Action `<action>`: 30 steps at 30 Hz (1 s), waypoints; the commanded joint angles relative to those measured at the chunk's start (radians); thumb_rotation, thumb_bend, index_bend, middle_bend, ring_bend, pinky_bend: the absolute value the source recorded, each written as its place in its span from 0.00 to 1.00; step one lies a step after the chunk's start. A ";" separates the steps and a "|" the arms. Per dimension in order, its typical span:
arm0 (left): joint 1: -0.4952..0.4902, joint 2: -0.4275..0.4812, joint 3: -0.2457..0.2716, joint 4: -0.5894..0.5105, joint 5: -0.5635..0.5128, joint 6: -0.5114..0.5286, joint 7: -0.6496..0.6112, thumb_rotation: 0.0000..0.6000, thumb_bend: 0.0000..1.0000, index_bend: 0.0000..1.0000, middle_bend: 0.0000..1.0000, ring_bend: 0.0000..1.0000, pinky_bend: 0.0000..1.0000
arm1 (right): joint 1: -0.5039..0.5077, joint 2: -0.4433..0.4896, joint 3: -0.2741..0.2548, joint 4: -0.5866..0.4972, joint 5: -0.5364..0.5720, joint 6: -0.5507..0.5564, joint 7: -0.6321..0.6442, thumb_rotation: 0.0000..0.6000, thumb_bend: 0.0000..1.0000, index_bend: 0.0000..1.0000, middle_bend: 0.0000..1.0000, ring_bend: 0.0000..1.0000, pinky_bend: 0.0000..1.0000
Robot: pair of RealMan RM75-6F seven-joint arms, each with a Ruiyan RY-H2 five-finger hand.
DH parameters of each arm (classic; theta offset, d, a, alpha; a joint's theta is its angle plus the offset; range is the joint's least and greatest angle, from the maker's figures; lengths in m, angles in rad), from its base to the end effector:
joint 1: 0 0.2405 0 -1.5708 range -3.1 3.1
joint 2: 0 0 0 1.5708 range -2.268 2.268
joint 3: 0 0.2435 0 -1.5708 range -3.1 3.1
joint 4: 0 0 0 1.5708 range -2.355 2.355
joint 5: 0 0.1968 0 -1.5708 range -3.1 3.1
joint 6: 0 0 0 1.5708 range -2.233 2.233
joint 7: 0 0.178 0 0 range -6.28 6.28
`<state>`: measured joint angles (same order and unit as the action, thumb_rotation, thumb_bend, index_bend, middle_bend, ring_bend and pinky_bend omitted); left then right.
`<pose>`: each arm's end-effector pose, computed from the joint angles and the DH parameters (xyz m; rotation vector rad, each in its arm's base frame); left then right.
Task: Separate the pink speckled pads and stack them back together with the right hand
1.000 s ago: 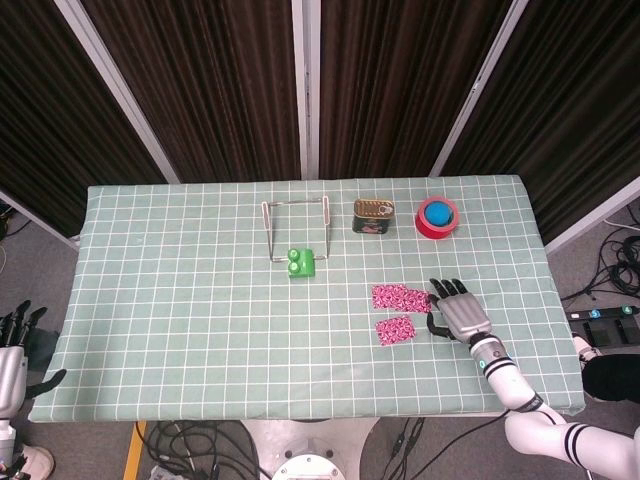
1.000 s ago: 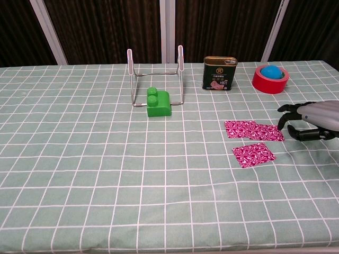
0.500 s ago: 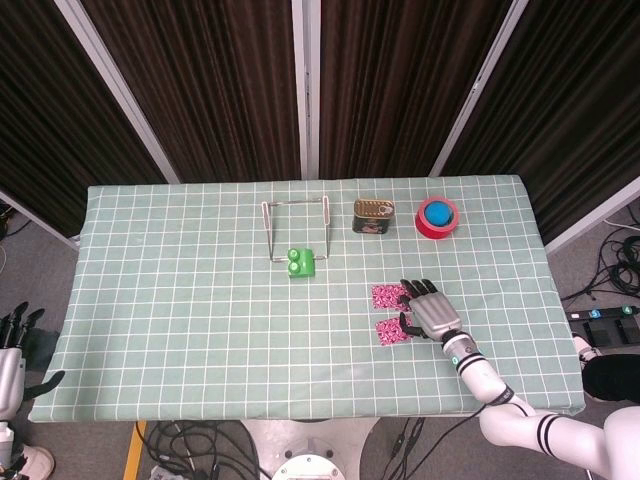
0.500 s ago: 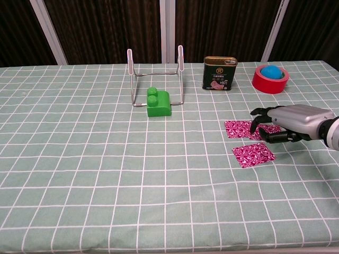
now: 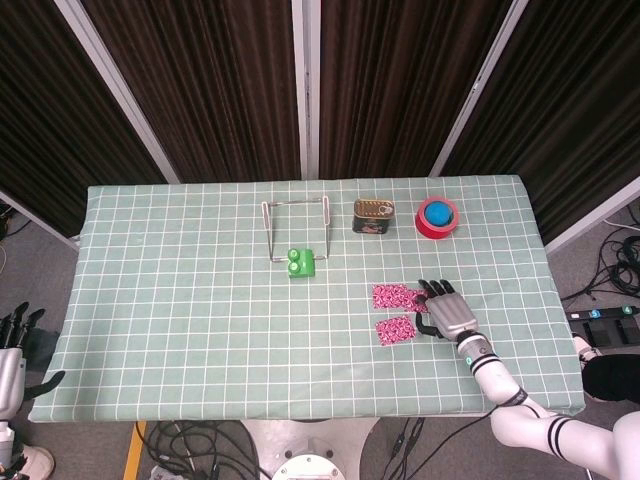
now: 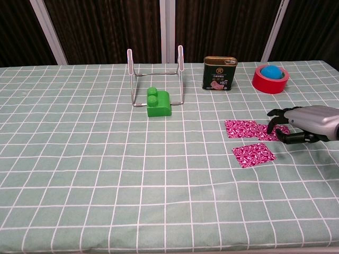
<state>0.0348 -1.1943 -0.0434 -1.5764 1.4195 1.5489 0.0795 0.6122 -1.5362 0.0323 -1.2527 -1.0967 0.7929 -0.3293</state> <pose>-0.3275 0.1732 0.1600 -1.2314 -0.9347 -0.7705 -0.2643 -0.3347 -0.0292 1.9086 -1.0138 0.4720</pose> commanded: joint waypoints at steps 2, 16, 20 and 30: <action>-0.001 0.000 0.000 -0.002 0.000 0.000 0.002 1.00 0.03 0.18 0.15 0.12 0.13 | -0.015 0.029 -0.007 -0.011 -0.004 0.014 0.003 0.12 0.60 0.26 0.00 0.00 0.00; 0.003 0.003 0.001 -0.011 0.000 0.004 0.007 1.00 0.03 0.18 0.15 0.12 0.13 | 0.014 -0.017 0.020 -0.015 -0.031 -0.007 0.035 0.12 0.60 0.26 0.00 0.00 0.00; 0.008 0.004 0.004 -0.009 0.000 0.007 0.004 1.00 0.03 0.18 0.15 0.12 0.13 | 0.022 -0.043 0.018 0.014 -0.018 -0.023 0.022 0.12 0.60 0.26 0.00 0.00 0.00; 0.009 0.001 0.004 -0.004 0.007 0.012 0.001 1.00 0.03 0.18 0.15 0.12 0.13 | 0.001 -0.006 0.007 0.015 -0.007 -0.005 0.013 0.13 0.60 0.26 0.00 0.00 0.00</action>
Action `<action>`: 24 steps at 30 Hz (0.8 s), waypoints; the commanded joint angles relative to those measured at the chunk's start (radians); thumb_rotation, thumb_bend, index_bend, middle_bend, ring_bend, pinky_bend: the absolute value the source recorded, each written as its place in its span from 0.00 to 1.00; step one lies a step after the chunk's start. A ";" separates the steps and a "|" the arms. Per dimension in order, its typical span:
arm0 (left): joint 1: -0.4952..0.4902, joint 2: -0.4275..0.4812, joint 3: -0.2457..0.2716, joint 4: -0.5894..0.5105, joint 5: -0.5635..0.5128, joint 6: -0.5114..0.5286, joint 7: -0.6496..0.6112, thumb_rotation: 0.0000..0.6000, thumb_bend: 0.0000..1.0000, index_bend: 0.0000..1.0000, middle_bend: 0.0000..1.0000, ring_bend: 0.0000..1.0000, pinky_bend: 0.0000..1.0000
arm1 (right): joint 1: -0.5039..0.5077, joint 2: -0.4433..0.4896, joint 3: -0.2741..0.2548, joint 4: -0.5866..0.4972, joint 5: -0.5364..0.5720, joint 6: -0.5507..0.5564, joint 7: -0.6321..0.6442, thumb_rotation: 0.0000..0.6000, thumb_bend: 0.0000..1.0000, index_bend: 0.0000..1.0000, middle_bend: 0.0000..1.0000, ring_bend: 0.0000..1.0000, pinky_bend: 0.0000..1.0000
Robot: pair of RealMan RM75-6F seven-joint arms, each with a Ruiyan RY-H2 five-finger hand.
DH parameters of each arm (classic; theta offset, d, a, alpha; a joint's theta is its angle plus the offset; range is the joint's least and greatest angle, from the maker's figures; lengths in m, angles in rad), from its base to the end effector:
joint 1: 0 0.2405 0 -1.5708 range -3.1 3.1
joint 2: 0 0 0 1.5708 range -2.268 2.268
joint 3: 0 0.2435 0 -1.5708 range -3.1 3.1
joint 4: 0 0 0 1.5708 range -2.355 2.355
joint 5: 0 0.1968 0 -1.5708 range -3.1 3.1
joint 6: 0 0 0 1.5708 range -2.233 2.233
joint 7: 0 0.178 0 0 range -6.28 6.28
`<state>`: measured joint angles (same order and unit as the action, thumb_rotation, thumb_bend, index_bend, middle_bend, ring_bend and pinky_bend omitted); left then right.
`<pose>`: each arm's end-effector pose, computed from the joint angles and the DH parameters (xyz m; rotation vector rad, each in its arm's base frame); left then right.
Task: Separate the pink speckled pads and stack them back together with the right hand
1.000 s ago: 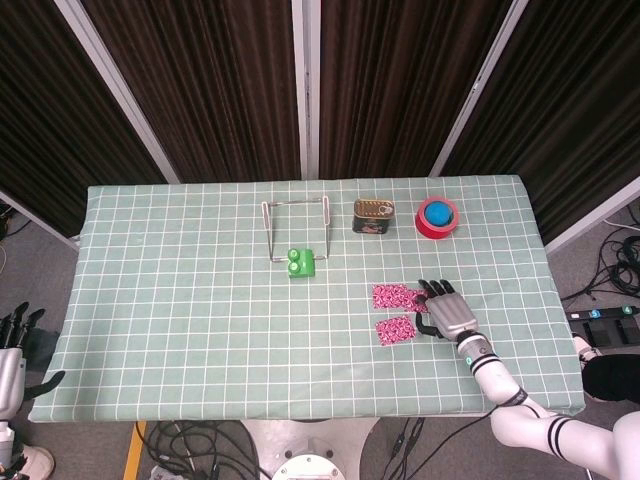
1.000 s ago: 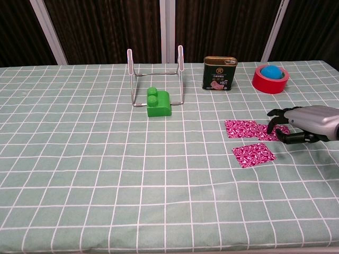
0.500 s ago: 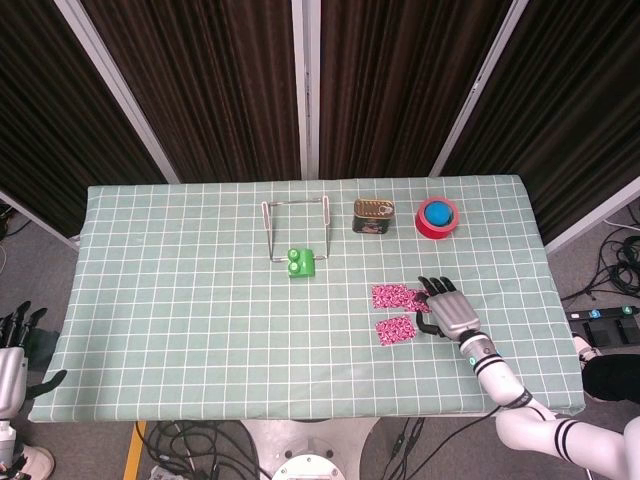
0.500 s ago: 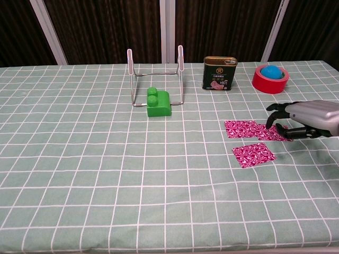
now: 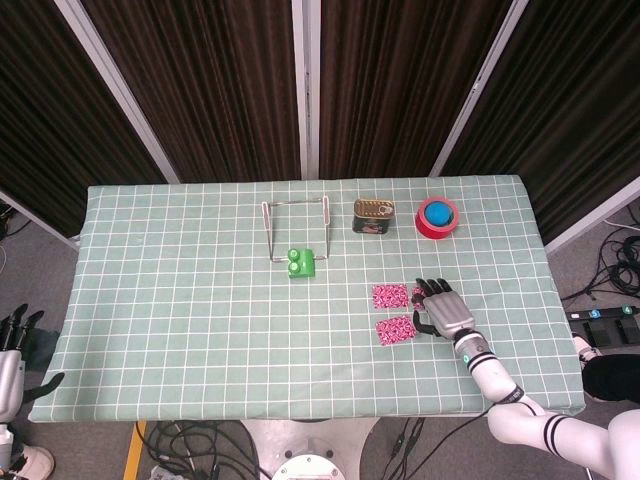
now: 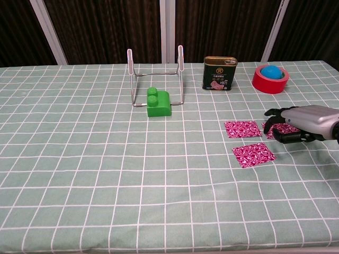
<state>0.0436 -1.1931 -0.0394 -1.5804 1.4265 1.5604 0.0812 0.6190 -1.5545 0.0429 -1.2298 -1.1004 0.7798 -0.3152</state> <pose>-0.3268 0.1698 0.1608 -1.2283 -0.9317 -0.7716 -0.2618 -0.3384 -0.0336 1.9079 -1.0236 0.4827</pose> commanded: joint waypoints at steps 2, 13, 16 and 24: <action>0.000 0.000 0.000 0.000 0.000 -0.001 0.000 1.00 0.03 0.18 0.15 0.12 0.13 | -0.011 0.027 -0.001 -0.022 -0.011 0.020 0.008 0.13 0.60 0.26 0.00 0.00 0.00; 0.001 -0.002 0.001 0.003 -0.001 -0.003 -0.002 1.00 0.03 0.18 0.15 0.12 0.13 | 0.019 0.005 0.063 -0.038 -0.043 0.075 0.023 0.71 0.13 0.29 0.00 0.00 0.00; 0.004 -0.001 0.002 0.003 -0.003 -0.002 -0.004 1.00 0.03 0.18 0.15 0.12 0.13 | 0.042 -0.040 0.079 0.004 -0.014 0.061 -0.011 0.84 0.12 0.30 0.00 0.00 0.00; 0.008 -0.001 0.004 0.009 -0.009 -0.006 -0.010 1.00 0.03 0.18 0.15 0.12 0.13 | 0.097 -0.131 0.109 0.108 0.072 -0.003 -0.071 0.87 0.12 0.31 0.00 0.00 0.00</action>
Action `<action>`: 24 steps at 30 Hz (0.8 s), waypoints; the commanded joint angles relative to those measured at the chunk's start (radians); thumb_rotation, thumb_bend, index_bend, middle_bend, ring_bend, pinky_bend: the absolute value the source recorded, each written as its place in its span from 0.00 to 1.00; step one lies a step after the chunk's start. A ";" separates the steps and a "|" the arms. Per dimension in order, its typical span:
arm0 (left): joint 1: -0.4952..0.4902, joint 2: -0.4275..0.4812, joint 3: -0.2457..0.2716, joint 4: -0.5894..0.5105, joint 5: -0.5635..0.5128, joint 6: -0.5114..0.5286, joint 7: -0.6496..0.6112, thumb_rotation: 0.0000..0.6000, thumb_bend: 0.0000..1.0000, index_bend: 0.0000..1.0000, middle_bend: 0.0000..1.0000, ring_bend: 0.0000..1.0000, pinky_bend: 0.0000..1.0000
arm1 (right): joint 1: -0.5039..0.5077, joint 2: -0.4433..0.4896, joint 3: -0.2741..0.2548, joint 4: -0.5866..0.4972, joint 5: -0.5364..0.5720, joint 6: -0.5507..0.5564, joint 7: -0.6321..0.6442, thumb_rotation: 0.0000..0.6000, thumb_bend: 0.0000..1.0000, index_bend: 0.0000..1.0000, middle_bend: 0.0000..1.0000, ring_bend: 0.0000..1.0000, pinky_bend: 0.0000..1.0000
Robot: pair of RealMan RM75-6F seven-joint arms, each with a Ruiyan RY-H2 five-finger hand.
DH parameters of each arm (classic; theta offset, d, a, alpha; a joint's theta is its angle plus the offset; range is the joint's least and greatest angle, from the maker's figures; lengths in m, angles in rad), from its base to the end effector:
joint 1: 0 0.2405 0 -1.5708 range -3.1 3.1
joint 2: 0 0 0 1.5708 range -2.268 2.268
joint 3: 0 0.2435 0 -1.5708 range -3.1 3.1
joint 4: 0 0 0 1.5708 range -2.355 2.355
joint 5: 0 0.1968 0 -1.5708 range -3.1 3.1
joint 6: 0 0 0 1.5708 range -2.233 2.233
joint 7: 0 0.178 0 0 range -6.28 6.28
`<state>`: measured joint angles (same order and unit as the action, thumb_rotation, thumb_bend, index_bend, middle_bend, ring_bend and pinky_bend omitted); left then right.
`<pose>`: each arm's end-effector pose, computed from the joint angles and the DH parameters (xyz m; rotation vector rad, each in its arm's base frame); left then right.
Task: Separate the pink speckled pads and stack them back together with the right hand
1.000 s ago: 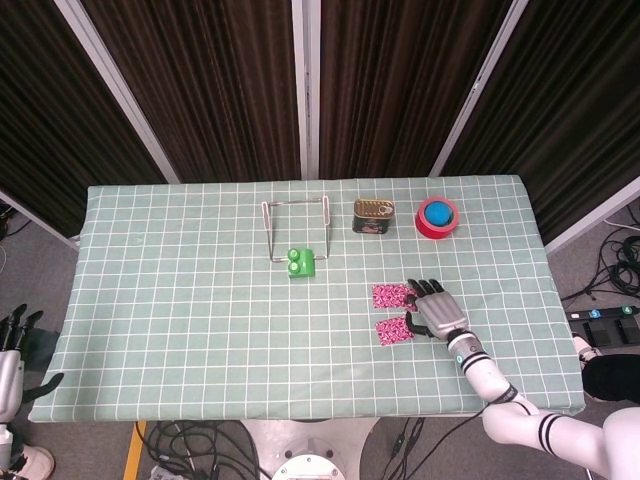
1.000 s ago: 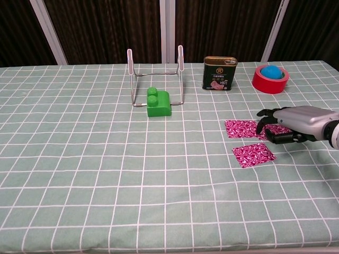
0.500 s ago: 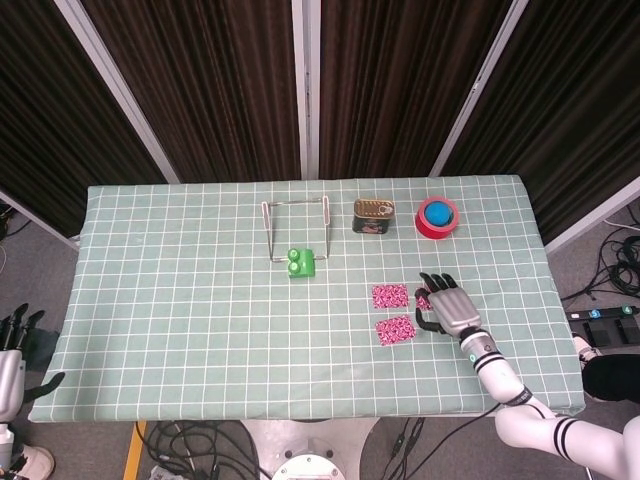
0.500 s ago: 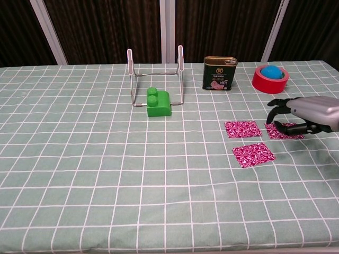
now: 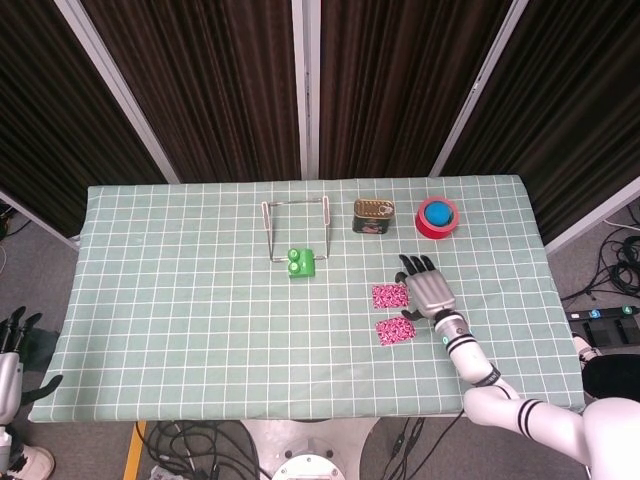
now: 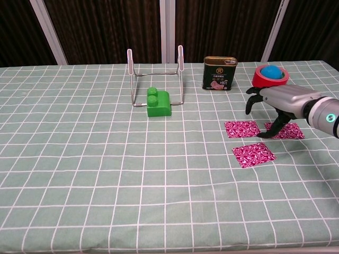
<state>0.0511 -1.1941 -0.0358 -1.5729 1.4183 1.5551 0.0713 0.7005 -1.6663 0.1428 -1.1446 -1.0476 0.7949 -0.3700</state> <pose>-0.3312 0.1662 0.1602 -1.2204 -0.9470 -0.7591 -0.2177 -0.3756 -0.0479 1.8569 -0.9731 0.5975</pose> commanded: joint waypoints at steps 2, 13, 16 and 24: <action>0.000 0.000 -0.001 0.002 -0.003 -0.002 0.000 1.00 0.03 0.18 0.15 0.12 0.13 | 0.027 -0.032 0.012 0.040 0.035 -0.030 -0.027 0.87 0.12 0.31 0.00 0.00 0.00; 0.000 0.002 -0.003 -0.001 -0.007 -0.006 0.001 1.00 0.03 0.18 0.15 0.12 0.13 | 0.044 -0.059 0.010 0.074 0.074 -0.045 -0.060 0.87 0.12 0.31 0.00 0.00 0.00; 0.000 0.002 -0.003 0.000 -0.006 -0.005 -0.001 1.00 0.03 0.18 0.15 0.12 0.13 | 0.045 -0.064 0.007 0.081 0.078 -0.047 -0.061 0.87 0.12 0.31 0.00 0.00 0.00; 0.002 0.003 -0.003 0.000 -0.007 -0.003 -0.001 1.00 0.03 0.18 0.15 0.12 0.13 | 0.048 -0.076 0.002 0.095 0.082 -0.048 -0.063 0.88 0.12 0.33 0.00 0.00 0.00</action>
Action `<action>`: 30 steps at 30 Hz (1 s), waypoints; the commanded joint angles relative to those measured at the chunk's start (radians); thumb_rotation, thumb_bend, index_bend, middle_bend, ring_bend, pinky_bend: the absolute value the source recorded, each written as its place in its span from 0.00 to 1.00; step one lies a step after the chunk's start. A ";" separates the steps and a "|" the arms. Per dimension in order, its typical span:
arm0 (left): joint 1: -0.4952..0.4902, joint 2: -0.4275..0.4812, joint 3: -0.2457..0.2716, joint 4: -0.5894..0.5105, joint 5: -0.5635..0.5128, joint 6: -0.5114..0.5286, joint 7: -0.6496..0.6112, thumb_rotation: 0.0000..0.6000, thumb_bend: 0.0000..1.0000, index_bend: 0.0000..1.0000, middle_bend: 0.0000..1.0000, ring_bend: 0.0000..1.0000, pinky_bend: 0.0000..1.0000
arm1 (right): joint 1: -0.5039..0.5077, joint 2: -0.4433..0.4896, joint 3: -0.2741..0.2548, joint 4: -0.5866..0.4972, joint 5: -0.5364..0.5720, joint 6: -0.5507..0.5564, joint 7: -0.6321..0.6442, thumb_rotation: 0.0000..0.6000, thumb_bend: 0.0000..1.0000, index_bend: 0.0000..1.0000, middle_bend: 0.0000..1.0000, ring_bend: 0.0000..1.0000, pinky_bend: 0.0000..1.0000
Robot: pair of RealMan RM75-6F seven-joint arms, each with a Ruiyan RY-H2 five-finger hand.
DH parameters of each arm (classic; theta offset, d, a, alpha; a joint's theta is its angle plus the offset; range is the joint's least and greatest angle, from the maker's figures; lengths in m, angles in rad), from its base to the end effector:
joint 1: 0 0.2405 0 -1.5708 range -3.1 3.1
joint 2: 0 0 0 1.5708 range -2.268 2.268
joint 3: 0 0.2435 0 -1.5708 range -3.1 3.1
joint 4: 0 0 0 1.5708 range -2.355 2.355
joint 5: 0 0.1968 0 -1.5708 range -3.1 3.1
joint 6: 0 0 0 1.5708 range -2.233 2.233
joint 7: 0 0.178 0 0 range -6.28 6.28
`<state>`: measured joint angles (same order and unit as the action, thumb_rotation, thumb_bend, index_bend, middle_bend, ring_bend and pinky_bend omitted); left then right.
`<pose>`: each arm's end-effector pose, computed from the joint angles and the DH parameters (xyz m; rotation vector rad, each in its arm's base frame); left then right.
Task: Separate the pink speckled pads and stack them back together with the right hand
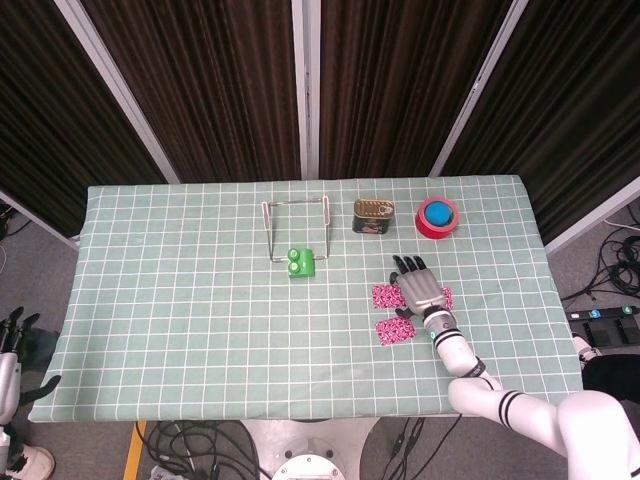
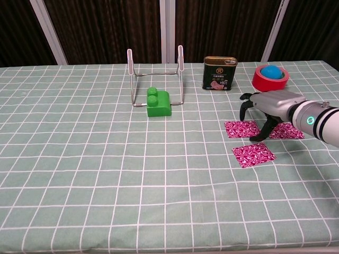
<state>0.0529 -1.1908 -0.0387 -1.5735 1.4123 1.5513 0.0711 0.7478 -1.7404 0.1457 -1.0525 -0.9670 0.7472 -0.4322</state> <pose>-0.3327 0.1660 0.1614 -1.2155 -0.9491 -0.7524 -0.2157 -0.3840 -0.0679 1.8690 -0.9728 0.5308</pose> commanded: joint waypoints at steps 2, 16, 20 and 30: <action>0.001 0.000 0.000 0.001 -0.001 0.001 -0.001 1.00 0.03 0.18 0.15 0.12 0.13 | 0.003 -0.006 0.000 0.009 0.004 -0.002 -0.002 0.87 0.12 0.34 0.00 0.00 0.00; 0.004 -0.001 0.001 0.003 0.003 0.004 -0.004 1.00 0.03 0.18 0.15 0.12 0.13 | -0.012 0.015 0.005 -0.008 -0.028 0.035 0.033 0.92 0.12 0.41 0.03 0.00 0.00; 0.005 -0.001 0.000 0.004 0.004 0.007 -0.006 1.00 0.03 0.18 0.15 0.12 0.13 | -0.029 0.054 0.000 -0.063 -0.056 0.067 0.048 0.92 0.12 0.41 0.03 0.00 0.00; 0.003 -0.004 0.001 0.004 0.009 0.005 0.000 1.00 0.03 0.18 0.15 0.12 0.13 | -0.105 0.162 -0.091 -0.251 -0.192 0.141 0.097 0.91 0.12 0.41 0.03 0.00 0.00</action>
<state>0.0559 -1.1943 -0.0373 -1.5695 1.4218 1.5566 0.0710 0.6605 -1.5970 0.0758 -1.2797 -1.1359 0.8729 -0.3485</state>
